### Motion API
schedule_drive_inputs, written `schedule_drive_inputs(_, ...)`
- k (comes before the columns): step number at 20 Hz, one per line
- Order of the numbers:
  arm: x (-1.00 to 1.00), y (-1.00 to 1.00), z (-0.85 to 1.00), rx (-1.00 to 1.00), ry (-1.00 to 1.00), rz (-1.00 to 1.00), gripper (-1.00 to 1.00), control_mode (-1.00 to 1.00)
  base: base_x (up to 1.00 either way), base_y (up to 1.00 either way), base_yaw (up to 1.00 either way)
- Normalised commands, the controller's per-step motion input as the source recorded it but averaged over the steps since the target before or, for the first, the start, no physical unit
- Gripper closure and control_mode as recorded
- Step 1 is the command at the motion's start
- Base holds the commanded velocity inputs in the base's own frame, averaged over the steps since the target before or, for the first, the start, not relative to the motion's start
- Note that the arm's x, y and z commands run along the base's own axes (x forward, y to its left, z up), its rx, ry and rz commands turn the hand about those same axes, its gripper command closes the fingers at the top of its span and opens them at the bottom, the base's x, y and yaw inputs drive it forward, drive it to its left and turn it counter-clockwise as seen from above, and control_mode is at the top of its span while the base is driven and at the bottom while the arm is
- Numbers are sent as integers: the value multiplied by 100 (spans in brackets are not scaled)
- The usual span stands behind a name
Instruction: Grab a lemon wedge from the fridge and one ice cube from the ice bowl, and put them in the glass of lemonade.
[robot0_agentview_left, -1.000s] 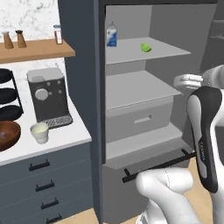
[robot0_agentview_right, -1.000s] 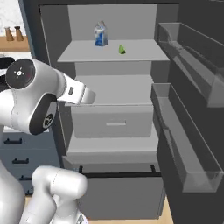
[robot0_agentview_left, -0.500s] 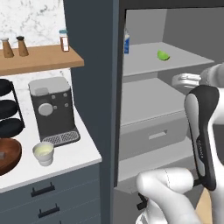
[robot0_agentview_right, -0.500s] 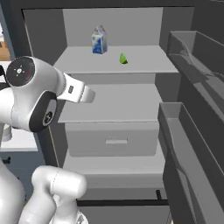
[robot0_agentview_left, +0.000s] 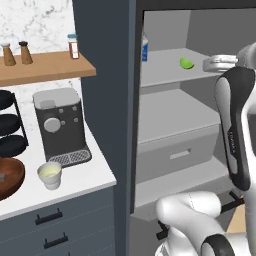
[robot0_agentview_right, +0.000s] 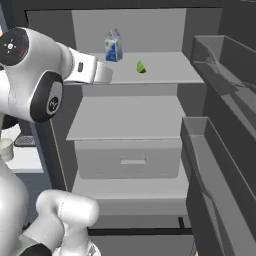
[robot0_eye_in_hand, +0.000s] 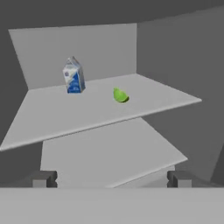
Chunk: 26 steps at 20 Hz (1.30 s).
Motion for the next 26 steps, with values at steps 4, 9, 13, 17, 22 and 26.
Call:
schedule_drive_inputs(4, 72, -9, 33, -4, 12, 0, -100, -100, 0, 0, 0)
schedule_drive_inputs(9, 76, -12, -17, 0, 1, 2, -100, -100, 0, 0, 0)
schedule_drive_inputs(13, 72, -36, -66, 0, -1, 0, -100, -100, 0, 0, 0)
schedule_drive_inputs(17, 96, -42, -79, 0, 0, 4, -100, -100, 0, 0, 0)
schedule_drive_inputs(22, 100, -32, -7, 0, 6, 17, -100, -100, 0, 0, 0)
schedule_drive_inputs(26, 94, 0, 17, -3, 16, 30, -100, -100, 0, 0, 0)
